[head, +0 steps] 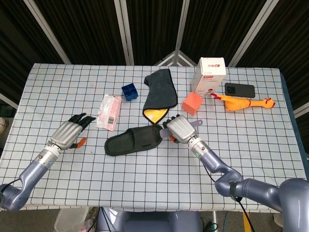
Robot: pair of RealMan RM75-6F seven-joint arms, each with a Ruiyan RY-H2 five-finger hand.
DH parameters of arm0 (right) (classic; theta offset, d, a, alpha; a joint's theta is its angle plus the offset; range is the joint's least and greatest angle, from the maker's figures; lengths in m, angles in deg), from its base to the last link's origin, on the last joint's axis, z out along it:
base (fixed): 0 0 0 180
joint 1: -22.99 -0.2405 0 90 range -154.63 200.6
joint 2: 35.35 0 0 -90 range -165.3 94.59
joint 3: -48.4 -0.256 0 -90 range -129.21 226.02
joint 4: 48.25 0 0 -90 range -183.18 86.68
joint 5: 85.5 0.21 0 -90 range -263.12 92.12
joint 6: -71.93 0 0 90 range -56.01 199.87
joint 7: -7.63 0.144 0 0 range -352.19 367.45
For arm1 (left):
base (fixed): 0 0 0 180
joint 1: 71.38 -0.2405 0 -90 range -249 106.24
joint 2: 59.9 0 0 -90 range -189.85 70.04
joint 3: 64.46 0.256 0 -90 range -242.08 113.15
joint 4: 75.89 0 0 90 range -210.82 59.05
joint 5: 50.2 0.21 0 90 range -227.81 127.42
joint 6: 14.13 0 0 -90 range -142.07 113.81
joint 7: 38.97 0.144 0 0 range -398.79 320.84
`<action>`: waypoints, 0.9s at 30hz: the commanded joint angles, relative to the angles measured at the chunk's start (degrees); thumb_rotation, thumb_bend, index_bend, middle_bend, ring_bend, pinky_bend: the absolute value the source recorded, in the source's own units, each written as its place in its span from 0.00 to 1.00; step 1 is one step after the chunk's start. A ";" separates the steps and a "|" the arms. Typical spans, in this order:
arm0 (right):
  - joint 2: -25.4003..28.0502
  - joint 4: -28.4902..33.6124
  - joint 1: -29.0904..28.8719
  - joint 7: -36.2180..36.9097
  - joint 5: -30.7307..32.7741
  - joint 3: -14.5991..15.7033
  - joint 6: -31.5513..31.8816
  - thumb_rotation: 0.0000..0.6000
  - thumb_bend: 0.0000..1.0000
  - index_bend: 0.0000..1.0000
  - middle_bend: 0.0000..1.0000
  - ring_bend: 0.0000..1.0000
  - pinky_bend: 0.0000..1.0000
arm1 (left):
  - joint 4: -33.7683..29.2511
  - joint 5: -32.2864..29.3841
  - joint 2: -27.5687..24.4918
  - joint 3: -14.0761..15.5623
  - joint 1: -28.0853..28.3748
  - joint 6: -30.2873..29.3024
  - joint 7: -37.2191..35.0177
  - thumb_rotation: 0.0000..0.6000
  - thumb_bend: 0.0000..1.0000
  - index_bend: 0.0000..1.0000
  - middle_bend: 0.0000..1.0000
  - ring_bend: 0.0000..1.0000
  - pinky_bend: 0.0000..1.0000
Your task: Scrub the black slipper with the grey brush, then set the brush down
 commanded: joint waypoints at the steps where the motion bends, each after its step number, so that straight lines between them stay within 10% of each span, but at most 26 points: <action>1: -0.07 -0.02 -0.14 0.08 -0.03 -0.08 0.12 1.00 0.81 0.68 0.66 0.46 0.44 | 1.12 3.39 1.64 1.43 2.07 0.47 -3.18 1.00 0.59 0.06 0.08 0.03 0.11; 27: -0.03 2.07 -0.79 -0.41 1.10 -0.99 1.79 1.00 0.82 0.67 0.66 0.46 0.44 | 7.38 8.54 10.85 8.99 8.01 4.52 -8.25 1.00 0.58 0.08 0.10 0.03 0.12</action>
